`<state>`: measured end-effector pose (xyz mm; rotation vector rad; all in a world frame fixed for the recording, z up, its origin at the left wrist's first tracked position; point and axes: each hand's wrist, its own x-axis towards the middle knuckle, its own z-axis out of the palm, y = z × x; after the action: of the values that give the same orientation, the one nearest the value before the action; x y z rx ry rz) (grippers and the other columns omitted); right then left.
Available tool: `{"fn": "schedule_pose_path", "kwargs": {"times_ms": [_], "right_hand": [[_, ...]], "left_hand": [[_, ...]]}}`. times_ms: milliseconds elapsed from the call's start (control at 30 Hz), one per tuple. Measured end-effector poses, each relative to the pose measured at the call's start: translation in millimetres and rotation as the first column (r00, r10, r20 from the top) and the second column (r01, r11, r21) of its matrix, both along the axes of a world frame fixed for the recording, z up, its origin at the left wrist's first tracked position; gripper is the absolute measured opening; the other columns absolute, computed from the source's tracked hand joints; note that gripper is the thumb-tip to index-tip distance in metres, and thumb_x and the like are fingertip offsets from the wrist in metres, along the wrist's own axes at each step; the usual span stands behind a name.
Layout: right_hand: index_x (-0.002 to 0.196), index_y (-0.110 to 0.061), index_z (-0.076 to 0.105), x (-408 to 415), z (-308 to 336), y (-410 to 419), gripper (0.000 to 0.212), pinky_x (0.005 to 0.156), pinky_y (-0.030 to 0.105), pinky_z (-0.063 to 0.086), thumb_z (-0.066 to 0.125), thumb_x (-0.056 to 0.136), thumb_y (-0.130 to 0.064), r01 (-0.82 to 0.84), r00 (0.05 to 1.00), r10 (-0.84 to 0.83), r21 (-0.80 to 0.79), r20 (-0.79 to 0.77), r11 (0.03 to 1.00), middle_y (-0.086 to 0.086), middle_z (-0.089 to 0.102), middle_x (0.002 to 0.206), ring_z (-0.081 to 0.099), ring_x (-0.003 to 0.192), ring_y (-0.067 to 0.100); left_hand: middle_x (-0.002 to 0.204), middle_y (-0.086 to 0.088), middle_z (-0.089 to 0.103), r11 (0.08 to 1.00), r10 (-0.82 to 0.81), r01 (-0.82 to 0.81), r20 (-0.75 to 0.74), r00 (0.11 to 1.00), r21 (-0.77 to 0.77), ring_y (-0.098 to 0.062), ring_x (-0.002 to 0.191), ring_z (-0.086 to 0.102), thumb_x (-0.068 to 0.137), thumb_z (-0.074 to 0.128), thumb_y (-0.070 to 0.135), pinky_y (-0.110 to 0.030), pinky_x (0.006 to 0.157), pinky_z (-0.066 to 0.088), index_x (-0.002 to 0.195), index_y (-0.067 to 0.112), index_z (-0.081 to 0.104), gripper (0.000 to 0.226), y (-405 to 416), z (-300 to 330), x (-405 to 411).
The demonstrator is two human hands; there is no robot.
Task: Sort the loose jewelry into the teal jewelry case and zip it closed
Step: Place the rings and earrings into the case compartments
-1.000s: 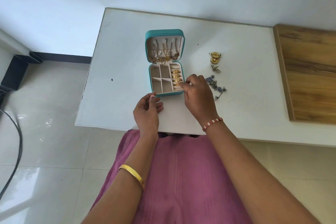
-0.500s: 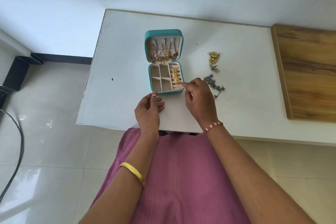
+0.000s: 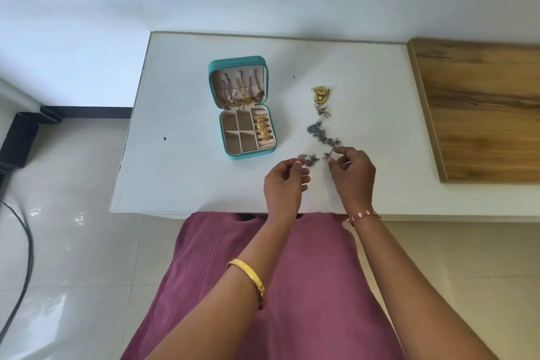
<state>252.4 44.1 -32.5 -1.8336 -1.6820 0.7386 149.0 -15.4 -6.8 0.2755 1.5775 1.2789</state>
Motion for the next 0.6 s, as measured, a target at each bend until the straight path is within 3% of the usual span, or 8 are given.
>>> {"fn": "schedule_pose_path", "kwargs": {"times_ms": [100, 200, 333, 467, 600], "right_hand": [[0.111, -0.006, 0.066, -1, -2, 3, 0.027, 0.072, 0.014, 0.033, 0.061, 0.084, -0.003, -0.144, 0.987, 0.144, -0.005, 0.076, 0.990, 0.011, 0.048, 0.090, 0.054, 0.081, 0.023], [0.104, 0.000, 0.067, 1, -6, 3, 0.020, 0.074, 0.018, 0.035, 0.056, 0.087, -0.001, -0.190, 0.968, 0.182, 0.034, 0.170, 0.981, 0.018, 0.054, 0.098, 0.058, 0.089, 0.028], [0.095, 0.002, 0.067, 6, -9, 3, 0.014, 0.073, 0.021, 0.036, 0.057, 0.086, 0.001, -0.180, 0.972, 0.171, 0.042, 0.160, 0.983, 0.020, 0.056, 0.096, 0.059, 0.087, 0.030], [0.092, -0.003, 0.066, 7, -6, 4, 0.010, 0.075, 0.022, 0.042, 0.057, 0.086, -0.001, -0.103, 0.994, 0.104, 0.031, -0.036, 0.994, 0.017, 0.058, 0.098, 0.060, 0.084, 0.027], [0.088, -0.008, 0.058, 6, 8, 4, 0.008, 0.077, 0.039, 0.055, 0.052, 0.089, -0.003, 0.021, 0.924, -0.056, -0.096, -0.378, 0.995, 0.009, 0.061, 0.088, 0.060, 0.072, 0.015]], "left_hand": [[0.073, 0.000, 0.062, 1.000, -0.014, 0.013, -0.050, 0.999, -0.027, -0.016, 0.068, 0.057, 0.093, 0.047, 0.009, -0.026, 0.067, 0.050, 0.093, 0.011, 0.062, 0.015, 7, -1, 2], [0.074, 0.000, 0.062, 0.999, -0.035, 0.030, -0.098, 0.995, -0.044, -0.016, 0.069, 0.057, 0.093, 0.046, 0.007, -0.026, 0.068, 0.050, 0.090, 0.014, 0.062, 0.018, 10, -4, 1], [0.075, 0.000, 0.062, 0.996, -0.069, 0.061, -0.120, 0.990, -0.067, -0.014, 0.070, 0.058, 0.092, 0.045, 0.006, -0.026, 0.070, 0.051, 0.092, 0.014, 0.063, 0.020, 7, -7, 1], [0.077, 0.000, 0.062, 0.992, -0.111, 0.101, -0.143, 0.984, -0.072, -0.014, 0.071, 0.059, 0.092, 0.046, 0.006, -0.028, 0.073, 0.051, 0.095, 0.013, 0.064, 0.019, 4, -6, 3], [0.080, 0.000, 0.063, 0.988, -0.151, 0.144, -0.153, 0.977, -0.058, -0.015, 0.074, 0.060, 0.091, 0.047, 0.007, -0.028, 0.072, 0.050, 0.104, 0.007, 0.064, 0.021, 0, 1, 6]]}}
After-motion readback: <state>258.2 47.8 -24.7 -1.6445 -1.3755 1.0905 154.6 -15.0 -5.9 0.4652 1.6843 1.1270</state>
